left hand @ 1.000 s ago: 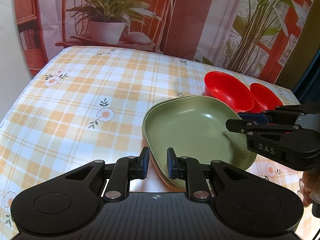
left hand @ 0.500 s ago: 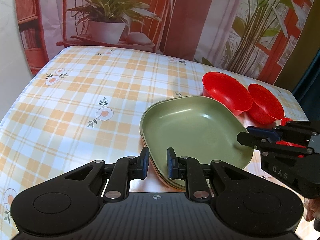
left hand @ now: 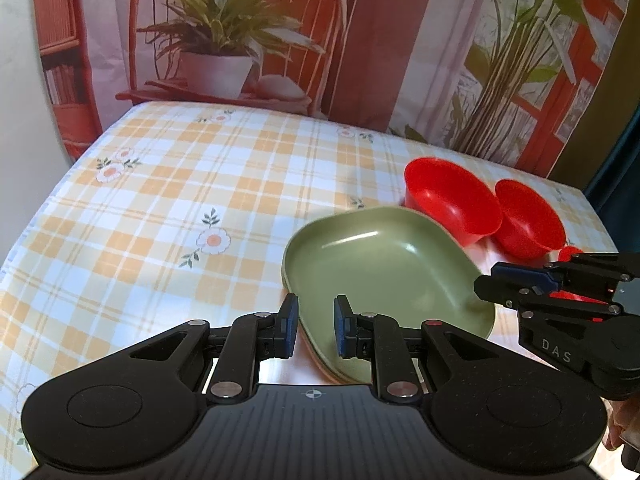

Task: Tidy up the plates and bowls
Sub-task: 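Move the left tool and right tool over to the red bowls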

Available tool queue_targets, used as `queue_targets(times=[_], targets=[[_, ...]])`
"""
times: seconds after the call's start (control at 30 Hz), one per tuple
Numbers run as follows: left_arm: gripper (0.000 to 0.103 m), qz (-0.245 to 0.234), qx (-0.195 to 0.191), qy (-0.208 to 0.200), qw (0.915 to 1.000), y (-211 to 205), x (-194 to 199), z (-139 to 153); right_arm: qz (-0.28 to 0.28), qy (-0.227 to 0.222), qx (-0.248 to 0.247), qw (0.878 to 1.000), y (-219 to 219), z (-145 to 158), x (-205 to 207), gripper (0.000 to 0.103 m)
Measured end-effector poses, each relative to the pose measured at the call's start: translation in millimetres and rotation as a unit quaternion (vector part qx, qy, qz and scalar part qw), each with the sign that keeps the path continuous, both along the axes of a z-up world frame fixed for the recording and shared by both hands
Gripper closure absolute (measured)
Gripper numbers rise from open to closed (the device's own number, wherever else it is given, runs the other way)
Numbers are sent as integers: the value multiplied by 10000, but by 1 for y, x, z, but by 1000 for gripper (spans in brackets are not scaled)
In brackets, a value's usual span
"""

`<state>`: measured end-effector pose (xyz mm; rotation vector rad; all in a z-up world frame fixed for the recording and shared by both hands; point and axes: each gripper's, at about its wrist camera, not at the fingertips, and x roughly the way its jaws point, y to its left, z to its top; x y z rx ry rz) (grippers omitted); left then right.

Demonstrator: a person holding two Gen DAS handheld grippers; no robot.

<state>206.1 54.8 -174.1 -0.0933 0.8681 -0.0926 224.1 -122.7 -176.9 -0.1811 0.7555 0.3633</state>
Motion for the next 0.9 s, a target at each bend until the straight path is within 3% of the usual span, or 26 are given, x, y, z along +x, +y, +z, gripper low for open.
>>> queue_targets(times=[0.57,0.9], targets=[[83,-384,34,-216,9990,-29,10,27,-626,-240,266,9974,-80,30,6,86],[83,-623,-132,-251,9977,-44,45,41,-1080,-216,592,9922,-120,28,27,86]])
